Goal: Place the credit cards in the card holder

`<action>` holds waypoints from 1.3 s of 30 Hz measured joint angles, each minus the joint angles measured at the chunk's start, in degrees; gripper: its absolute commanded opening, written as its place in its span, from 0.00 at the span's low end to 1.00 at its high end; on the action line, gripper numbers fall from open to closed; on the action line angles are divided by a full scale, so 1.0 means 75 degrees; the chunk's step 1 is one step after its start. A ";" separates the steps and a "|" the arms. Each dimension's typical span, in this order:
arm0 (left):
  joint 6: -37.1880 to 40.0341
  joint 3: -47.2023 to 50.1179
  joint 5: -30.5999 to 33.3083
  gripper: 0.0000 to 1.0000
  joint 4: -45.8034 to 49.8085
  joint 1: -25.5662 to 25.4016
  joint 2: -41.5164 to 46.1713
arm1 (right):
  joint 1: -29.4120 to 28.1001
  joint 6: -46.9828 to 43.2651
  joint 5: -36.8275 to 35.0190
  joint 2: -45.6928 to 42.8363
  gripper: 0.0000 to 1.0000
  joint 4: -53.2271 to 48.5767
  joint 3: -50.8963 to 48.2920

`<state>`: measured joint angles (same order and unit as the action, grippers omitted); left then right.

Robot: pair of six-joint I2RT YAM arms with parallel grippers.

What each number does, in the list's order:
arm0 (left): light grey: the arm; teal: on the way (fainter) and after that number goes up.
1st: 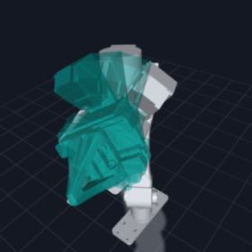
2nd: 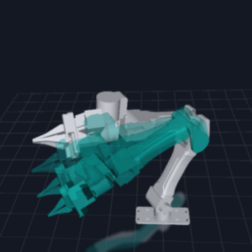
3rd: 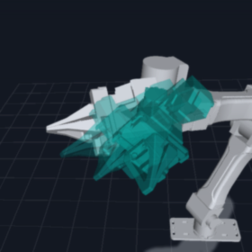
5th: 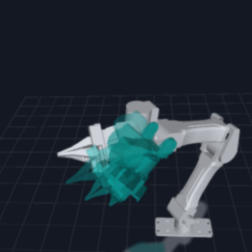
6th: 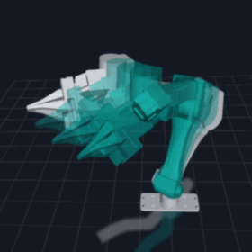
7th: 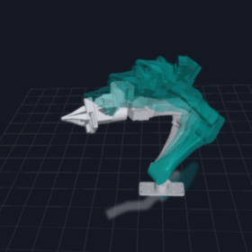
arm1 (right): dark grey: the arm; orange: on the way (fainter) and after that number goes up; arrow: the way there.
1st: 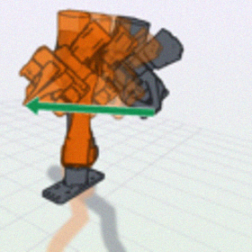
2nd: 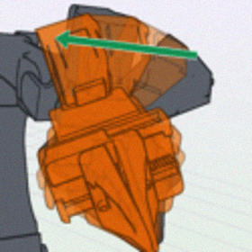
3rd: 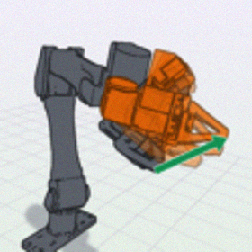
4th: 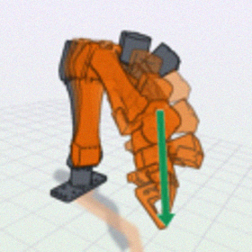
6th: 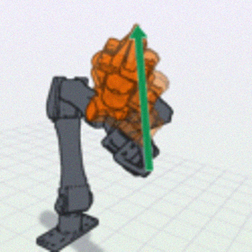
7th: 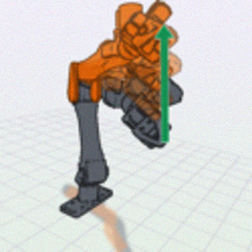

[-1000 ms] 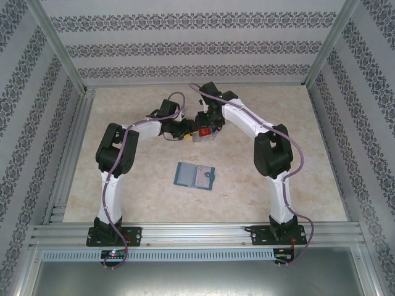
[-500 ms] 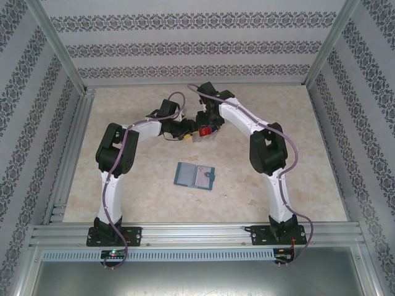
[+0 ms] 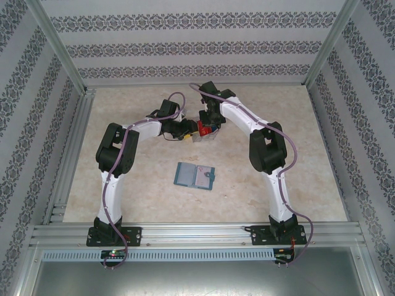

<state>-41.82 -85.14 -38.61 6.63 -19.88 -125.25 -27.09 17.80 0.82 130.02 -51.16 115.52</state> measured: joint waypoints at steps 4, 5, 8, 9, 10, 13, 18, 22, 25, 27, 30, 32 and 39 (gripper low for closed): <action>0.0000 0.0000 -0.0020 0.47 -0.0006 0.0000 -0.0015 | -0.0003 0.0000 -0.0003 0.0000 0.22 0.0000 0.0000; 0.0000 -0.0003 -0.0023 0.47 -0.0009 0.0000 -0.0015 | -0.0003 0.0003 0.0006 0.0000 0.22 0.0003 0.0000; 0.0000 -0.0003 -0.0026 0.47 -0.0020 0.0003 -0.0023 | -0.0003 0.0003 0.0029 -0.0015 0.22 0.0009 0.0000; 0.0000 -0.0003 -0.0026 0.47 -0.0020 0.0006 -0.0023 | -0.0003 0.0003 0.0061 -0.0020 0.22 0.0020 0.0000; 0.0000 -0.0003 -0.0023 0.47 -0.0020 0.0009 -0.0026 | -0.0003 0.0003 0.0114 -0.0038 0.22 0.0047 -0.0003; 0.0000 -0.0003 -0.0029 0.47 -0.0020 0.0015 -0.0041 | 0.0000 0.0006 0.0271 -0.0134 0.22 0.0099 -0.0012; -0.0003 -0.0003 -0.0058 0.47 -0.0096 0.0006 -0.0067 | -0.0009 0.0038 0.0708 -0.0353 0.22 0.0254 -0.0093; -0.0003 -0.0003 -0.0082 0.47 -0.0114 0.0006 -0.0070 | -0.0003 0.0058 0.1049 -0.0367 0.22 0.0367 -0.0172; -0.0003 -0.0003 -0.0082 0.47 -0.0114 0.0006 -0.0070 | 0.0000 0.0067 0.1204 -0.0367 0.21 0.0446 -0.0323; -0.0003 -0.0003 -0.0082 0.47 -0.0114 0.0006 -0.0070 | 0.0038 0.0073 0.1250 -0.0367 0.17 0.0455 -0.0393; -0.0003 -0.0003 -0.0082 0.47 -0.0114 0.0006 -0.0070 | 0.0052 0.0143 0.1300 -0.0367 0.11 0.0458 -0.0428; -0.0003 -0.0003 -0.0082 0.47 -0.0114 0.0006 -0.0070 | 0.0085 0.0175 0.1326 -0.0367 0.07 0.0490 -0.0449; 0.0006 0.0000 -0.0082 0.47 -0.0111 0.0009 -0.0061 | 0.0099 0.0198 0.1440 -0.0729 0.04 0.0659 -0.0836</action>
<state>-41.78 -85.14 -39.22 5.80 -19.81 -125.71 -26.35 19.29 11.62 124.55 -46.22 109.25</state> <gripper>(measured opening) 0.469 0.060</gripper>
